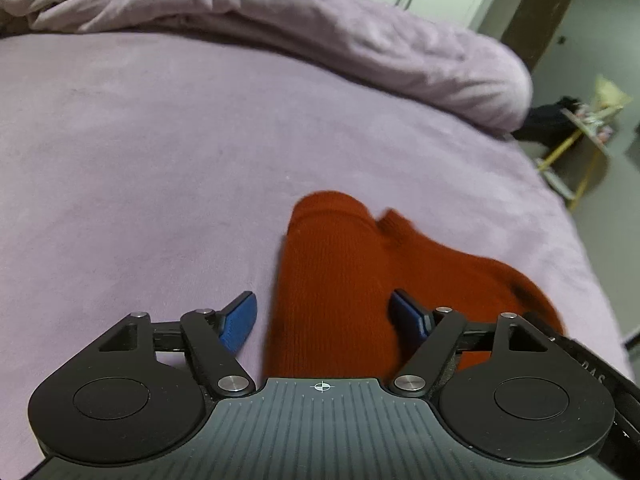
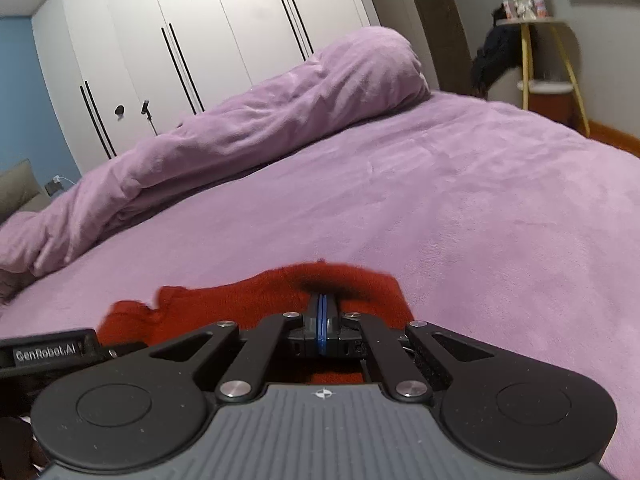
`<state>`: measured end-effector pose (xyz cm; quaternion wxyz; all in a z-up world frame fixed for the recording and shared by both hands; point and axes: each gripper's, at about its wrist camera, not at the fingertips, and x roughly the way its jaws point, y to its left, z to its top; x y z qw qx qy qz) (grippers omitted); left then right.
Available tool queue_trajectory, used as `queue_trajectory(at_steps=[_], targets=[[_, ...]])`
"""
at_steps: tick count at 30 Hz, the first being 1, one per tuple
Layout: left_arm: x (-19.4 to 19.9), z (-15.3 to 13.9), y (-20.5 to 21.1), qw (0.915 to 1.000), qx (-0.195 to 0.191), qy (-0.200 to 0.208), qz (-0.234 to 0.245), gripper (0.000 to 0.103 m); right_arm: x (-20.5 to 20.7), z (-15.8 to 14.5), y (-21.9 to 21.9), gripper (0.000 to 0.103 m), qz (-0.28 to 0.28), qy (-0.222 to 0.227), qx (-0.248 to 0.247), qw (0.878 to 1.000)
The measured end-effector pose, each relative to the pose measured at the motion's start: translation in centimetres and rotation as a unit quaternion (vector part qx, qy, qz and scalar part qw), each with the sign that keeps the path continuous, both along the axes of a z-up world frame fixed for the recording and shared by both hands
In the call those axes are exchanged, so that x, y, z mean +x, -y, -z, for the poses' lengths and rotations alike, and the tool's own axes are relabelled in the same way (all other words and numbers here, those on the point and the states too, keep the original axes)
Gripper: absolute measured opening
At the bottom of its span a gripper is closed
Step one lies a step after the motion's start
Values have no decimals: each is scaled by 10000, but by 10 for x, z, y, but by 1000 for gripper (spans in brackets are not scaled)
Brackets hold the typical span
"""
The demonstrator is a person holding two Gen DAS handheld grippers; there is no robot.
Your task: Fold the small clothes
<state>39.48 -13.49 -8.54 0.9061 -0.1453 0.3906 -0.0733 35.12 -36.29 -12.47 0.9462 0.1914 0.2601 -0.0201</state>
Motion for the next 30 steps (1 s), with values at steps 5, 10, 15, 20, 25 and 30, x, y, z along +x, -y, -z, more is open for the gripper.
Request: queue_trajectory(at_steps=[5, 10, 15, 20, 25, 30], targets=[[-65, 4, -23, 9984, -253, -86, 489, 80, -83, -17, -25, 11, -661, -332, -481, 9961], [-101, 9, -38, 9949, -319, -161, 943, 82, -139, -14, -24, 11, -979, -318, -800, 9915], [-95, 2, -71, 9825, -849, -785, 1460, 82, -150, -33, 12, 36, -1407, -677, -357, 9871], [-51, 19, -89, 9654, -2084, -1184, 1029, 81, -115, -12, 88, 83, -685, -1108, 1998, 9711], [-16, 35, -69, 9585, -2251, -1392, 1058, 76, -74, 20, 110, 68, -742, -1306, 3262, 9333], [-2, 43, -58, 9581, -2178, -1422, 1204, 74, -47, 33, 91, 45, -1064, -1490, 3409, 9221]])
